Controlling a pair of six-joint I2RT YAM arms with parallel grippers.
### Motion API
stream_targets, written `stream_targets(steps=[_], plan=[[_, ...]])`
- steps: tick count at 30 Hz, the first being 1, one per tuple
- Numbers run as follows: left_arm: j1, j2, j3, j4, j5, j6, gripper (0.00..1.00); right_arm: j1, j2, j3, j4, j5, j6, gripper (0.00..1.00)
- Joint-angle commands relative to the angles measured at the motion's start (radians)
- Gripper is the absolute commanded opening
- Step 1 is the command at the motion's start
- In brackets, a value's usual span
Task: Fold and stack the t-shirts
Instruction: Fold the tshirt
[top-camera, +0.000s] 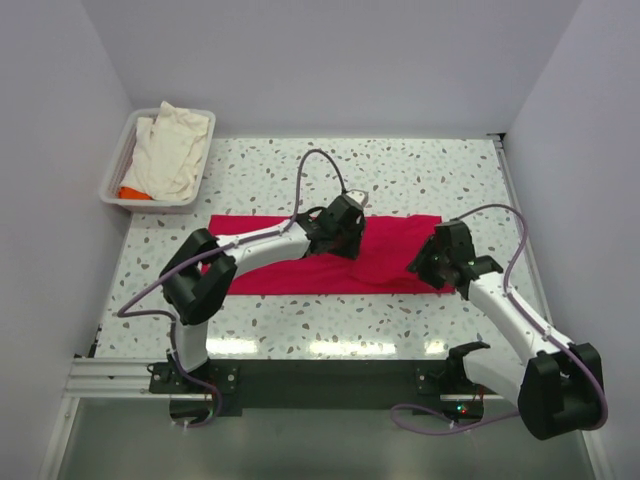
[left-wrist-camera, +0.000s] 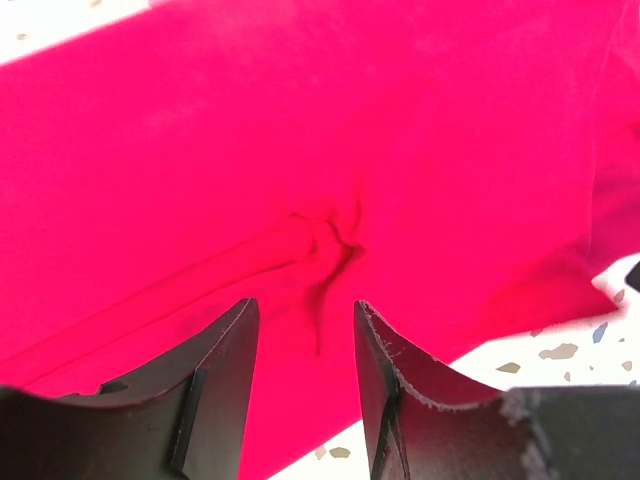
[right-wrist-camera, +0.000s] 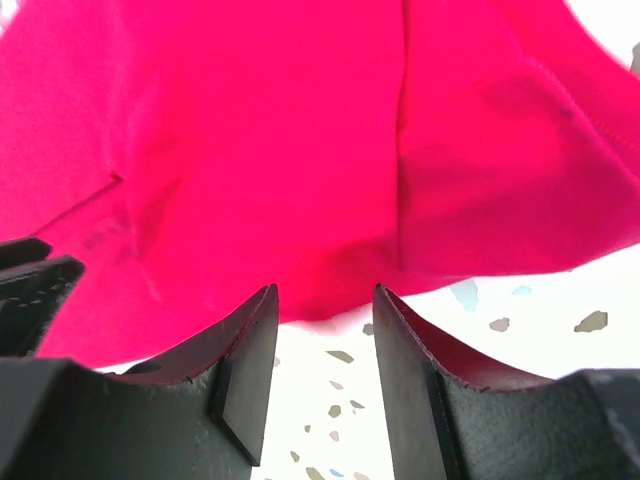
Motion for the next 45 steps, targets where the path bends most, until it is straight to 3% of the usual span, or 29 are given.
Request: stream_targets(steps=[1, 8, 21, 34, 40, 45], plan=[[0.025, -0.107, -0.018, -0.008, -0.038, 0.007, 0.48, 0.013, -0.013, 0.085, -0.034, 0.049, -0.025, 0.46], [0.098, -0.237, -0.198, 0.018, -0.112, -0.074, 0.47, 0.099, 0.07, 0.156, -0.013, 0.143, -0.003, 0.45], [0.171, -0.395, -0.483, 0.049, -0.238, -0.126, 0.45, 0.044, 0.351, 0.242, 0.049, 0.226, 0.017, 0.43], [0.171, -0.272, -0.501, 0.092, -0.232, -0.126, 0.41, -0.038, 0.586, 0.375, 0.058, 0.189, 0.003, 0.42], [0.172, -0.326, -0.517, 0.084, -0.239, -0.143, 0.43, -0.041, 0.593, 0.411, 0.035, 0.21, -0.018, 0.42], [0.182, -0.422, -0.475, -0.024, -0.353, -0.181, 0.48, -0.048, 0.633, 0.483, -0.003, 0.212, -0.043, 0.43]])
